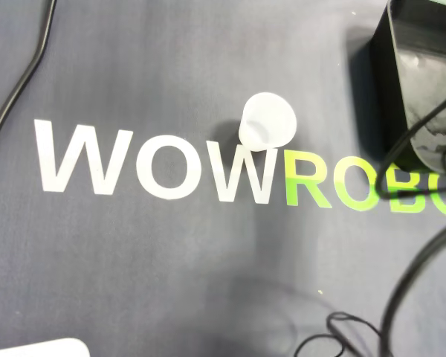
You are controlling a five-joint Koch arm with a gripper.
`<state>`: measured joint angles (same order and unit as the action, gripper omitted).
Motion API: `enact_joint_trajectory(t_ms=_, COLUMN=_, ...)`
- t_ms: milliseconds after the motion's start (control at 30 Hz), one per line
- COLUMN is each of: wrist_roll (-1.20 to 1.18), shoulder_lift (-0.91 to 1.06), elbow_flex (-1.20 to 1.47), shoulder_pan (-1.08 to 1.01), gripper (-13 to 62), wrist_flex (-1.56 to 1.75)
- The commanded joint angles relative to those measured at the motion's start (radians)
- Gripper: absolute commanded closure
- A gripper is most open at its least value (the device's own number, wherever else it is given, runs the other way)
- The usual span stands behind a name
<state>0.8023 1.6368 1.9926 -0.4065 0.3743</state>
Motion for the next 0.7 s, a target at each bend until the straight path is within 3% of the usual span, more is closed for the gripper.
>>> enact_joint_trajectory(t_ms=0, wrist_roll=-0.127, shoulder_lift=-0.017, elbow_flex=-0.121, shoulder_pan=-0.048, gripper=47.4, wrist_flex=0.009)
enact_joint_trajectory(t_ms=333, wrist_roll=-0.675, shoulder_lift=-0.13, elbow_flex=-0.216, shoulder_pan=-0.147, gripper=47.4, wrist_flex=0.011)
enact_joint_trajectory(t_ms=667, wrist_roll=-1.034, shoulder_lift=-0.316, elbow_flex=-0.388, shoulder_pan=-0.225, gripper=47.4, wrist_flex=0.009)
